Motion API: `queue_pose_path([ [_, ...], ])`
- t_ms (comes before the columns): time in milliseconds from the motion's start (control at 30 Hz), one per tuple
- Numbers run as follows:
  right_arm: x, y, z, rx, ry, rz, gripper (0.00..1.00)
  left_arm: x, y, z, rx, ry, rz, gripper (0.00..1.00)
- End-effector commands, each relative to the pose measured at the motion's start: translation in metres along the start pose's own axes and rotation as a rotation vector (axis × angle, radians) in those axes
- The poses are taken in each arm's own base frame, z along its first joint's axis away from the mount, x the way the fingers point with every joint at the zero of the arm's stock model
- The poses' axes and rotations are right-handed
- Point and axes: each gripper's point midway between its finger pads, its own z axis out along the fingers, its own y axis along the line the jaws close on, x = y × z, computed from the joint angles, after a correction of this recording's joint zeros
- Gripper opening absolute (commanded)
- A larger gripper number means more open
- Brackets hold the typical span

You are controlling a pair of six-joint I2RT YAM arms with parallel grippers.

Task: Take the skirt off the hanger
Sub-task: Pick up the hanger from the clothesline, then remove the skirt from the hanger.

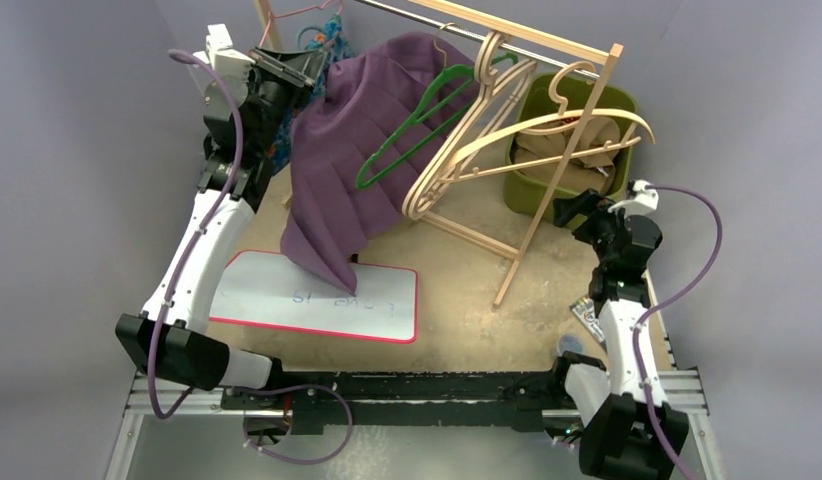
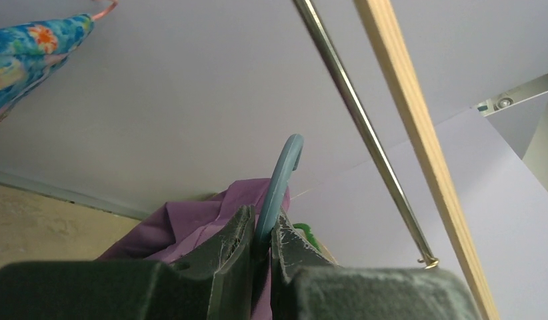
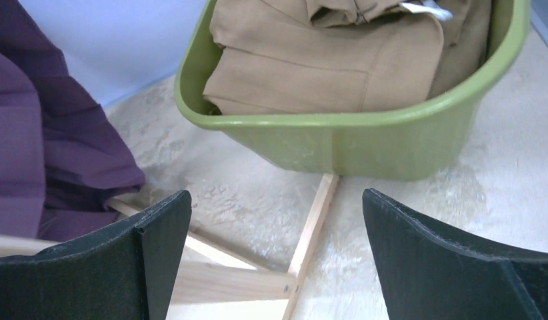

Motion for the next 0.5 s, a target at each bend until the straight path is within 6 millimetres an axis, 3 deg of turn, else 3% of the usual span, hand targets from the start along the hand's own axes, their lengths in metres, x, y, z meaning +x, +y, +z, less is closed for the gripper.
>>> queue_pose_path([
  [0,-0.019,0.006,-0.027,0.073,-0.013,0.038,0.98,-0.044,-0.052,-0.023,0.164,-0.174,-0.027,0.0],
  [133,-0.003,0.025,-0.049,0.021,0.048,0.166,0.93,-0.026,-0.024,-0.007,0.125,-0.138,-0.1,0.0],
  [233,0.014,0.041,-0.063,-0.054,0.098,0.22,0.91,-0.016,-0.018,0.001,0.159,-0.116,-0.161,0.0],
  [367,0.039,0.084,-0.072,-0.347,0.22,0.159,0.88,-0.01,-0.016,0.003,0.172,-0.095,-0.17,0.0],
  [467,0.061,0.11,-0.066,-0.419,0.3,0.062,0.88,-0.009,-0.013,0.002,0.168,-0.094,-0.173,0.0],
])
